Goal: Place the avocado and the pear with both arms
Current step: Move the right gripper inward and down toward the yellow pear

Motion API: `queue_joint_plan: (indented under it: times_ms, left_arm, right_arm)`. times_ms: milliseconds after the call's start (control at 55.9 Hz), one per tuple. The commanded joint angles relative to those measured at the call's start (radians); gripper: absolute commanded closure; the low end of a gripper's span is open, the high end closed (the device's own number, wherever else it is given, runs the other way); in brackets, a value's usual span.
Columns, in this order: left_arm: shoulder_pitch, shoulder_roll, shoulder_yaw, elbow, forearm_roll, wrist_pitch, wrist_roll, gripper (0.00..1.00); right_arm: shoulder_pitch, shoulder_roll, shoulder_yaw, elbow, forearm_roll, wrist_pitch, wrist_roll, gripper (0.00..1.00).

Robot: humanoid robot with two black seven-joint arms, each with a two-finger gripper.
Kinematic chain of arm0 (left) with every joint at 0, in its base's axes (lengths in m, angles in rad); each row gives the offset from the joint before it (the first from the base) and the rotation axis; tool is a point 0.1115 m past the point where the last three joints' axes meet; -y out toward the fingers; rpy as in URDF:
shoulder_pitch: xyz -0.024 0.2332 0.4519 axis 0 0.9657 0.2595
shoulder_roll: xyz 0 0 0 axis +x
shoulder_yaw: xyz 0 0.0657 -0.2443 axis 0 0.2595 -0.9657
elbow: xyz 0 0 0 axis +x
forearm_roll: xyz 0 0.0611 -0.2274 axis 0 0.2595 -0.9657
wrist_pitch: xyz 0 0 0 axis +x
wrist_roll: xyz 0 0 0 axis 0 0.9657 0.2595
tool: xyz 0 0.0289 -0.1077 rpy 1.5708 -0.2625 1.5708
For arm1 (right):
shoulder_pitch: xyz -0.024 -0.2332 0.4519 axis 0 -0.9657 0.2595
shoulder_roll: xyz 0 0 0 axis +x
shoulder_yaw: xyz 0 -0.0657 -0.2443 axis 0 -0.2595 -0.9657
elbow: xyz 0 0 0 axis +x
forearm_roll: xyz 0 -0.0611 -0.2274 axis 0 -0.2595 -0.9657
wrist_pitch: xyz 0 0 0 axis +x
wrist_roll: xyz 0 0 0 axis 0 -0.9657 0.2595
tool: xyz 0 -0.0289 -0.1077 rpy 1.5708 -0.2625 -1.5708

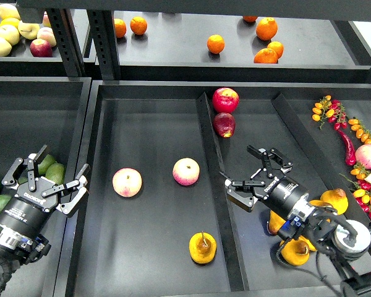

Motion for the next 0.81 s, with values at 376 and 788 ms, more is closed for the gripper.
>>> queue_joint_plan:
  times_ms: [376,788]
  left_arm:
    - [-0.006,0.0,0.007,-0.003,-0.001,0.0,0.0,0.01]
    - [-0.008,0.0,0.014,-0.003,-0.001,0.0,0.0,0.01]
  right_arm:
    - [0.087,-0.061,-0.175,0.007,0.0,-0.012,0.0,0.0]
    - [0.089,-0.085,-0.341,0.006,-0.004,-0.003,0.0,0.0]
